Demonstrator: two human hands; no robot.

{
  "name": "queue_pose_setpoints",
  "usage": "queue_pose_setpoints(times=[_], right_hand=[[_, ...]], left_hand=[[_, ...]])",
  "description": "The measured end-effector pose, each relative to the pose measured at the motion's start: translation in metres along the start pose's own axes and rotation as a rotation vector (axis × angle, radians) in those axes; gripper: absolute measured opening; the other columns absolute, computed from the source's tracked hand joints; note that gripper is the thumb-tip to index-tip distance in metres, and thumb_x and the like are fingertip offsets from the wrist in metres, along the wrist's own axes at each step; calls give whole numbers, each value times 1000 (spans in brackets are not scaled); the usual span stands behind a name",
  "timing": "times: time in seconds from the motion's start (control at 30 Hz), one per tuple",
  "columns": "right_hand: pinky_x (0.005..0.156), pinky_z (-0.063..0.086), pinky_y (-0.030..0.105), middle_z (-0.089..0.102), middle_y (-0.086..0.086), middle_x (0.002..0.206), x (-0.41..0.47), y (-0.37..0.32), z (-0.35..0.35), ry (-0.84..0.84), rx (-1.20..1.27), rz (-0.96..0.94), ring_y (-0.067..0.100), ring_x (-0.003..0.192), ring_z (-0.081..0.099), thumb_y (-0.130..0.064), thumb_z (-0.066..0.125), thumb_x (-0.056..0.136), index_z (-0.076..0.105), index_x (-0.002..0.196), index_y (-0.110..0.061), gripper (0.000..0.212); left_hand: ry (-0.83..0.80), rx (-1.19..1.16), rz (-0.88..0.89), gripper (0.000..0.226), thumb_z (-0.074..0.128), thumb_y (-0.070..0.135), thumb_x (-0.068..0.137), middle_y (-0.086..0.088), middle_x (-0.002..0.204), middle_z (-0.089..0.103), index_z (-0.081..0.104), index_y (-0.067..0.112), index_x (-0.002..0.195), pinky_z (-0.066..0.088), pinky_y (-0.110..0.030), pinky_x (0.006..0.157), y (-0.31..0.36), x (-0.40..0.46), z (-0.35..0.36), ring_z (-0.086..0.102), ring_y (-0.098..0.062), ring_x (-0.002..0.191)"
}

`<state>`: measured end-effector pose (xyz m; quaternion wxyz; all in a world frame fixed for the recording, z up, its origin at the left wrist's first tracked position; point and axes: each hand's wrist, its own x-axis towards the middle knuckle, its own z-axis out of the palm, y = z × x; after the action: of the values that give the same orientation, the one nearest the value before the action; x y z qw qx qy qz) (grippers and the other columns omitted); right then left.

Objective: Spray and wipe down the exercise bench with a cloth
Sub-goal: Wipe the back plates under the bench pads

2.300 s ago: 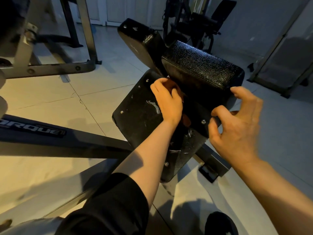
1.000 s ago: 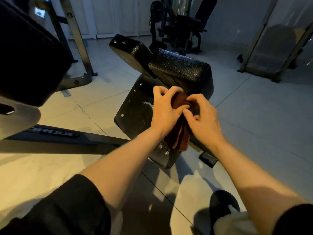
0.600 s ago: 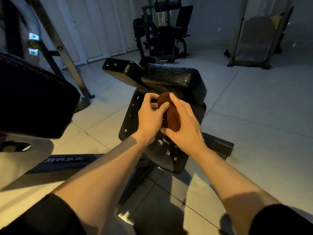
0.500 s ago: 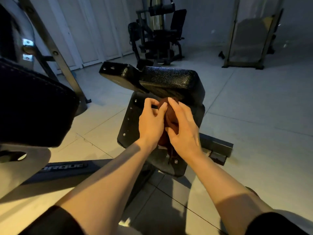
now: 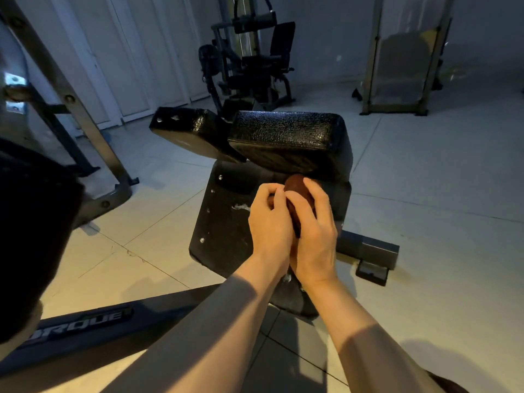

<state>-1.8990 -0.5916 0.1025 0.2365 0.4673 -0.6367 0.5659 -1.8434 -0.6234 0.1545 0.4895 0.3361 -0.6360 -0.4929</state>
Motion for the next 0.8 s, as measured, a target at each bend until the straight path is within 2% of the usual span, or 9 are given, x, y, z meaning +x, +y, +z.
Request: queue_pose_setpoints(times=[0.1,0.23,0.4,0.47,0.53,0.57,0.67,0.73,0.8], right_hand=[[95,43,25,46,15,137,17,2,7,62,-127,-234,31,116,51,-15,64,87,57,124,-8,38],[80,53,31,41,15,128,35,10,20,138,-244,-361,31,102,51,-9,60,92,51,123,-8,32],[56,52,31,48,10,115,42,53,25,63,-387,-409,28,88,46,-4,58,90,69,99,-3,14],[53,54,36,56,14,113,36,66,31,-40,-403,-259,33,86,50,2,63,83,70,97,-2,16],[62,58,45,60,18,112,22,70,38,-86,-364,-29,39,88,57,9,70,73,70,101,-1,29],[66,58,46,60,19,111,17,69,40,-71,-340,21,38,89,58,8,69,74,70,103,-1,31],[62,55,37,55,15,109,11,41,47,46,-274,-192,32,87,51,-1,61,84,64,105,-6,22],[61,52,34,50,10,106,20,14,52,154,-257,-372,28,84,49,-3,64,87,59,100,-9,15],[65,50,34,50,9,102,32,9,50,230,-300,-415,28,84,47,-6,64,89,64,94,-11,7]], left_hand=[[75,147,236,29,45,18,95,4,130,45,51,33,119,44,-42,104,-3,14,-8,48,-11,120],[-27,319,370,47,44,14,97,8,151,29,43,27,142,28,-30,115,-4,27,-22,27,-6,139],[-135,653,612,66,52,-4,90,2,155,25,34,20,149,15,-2,106,-12,32,-31,21,-10,142],[-161,684,605,69,53,-6,88,1,157,22,32,18,150,21,-5,105,-16,38,-33,20,-13,142],[-182,701,584,71,52,-6,88,3,158,17,30,19,151,33,-21,108,-20,42,-33,17,-14,143],[-184,708,579,72,52,-5,88,3,159,16,29,18,152,32,-22,109,-21,43,-34,16,-13,144],[-155,700,589,68,49,1,89,1,159,17,29,17,151,13,-7,110,-24,45,-37,17,-12,144],[-162,671,599,63,45,12,92,2,158,18,27,17,152,12,-10,113,-24,49,-42,18,-12,144],[-170,667,600,64,44,10,91,0,158,18,25,15,152,14,-23,118,-26,54,-47,19,-15,144]])
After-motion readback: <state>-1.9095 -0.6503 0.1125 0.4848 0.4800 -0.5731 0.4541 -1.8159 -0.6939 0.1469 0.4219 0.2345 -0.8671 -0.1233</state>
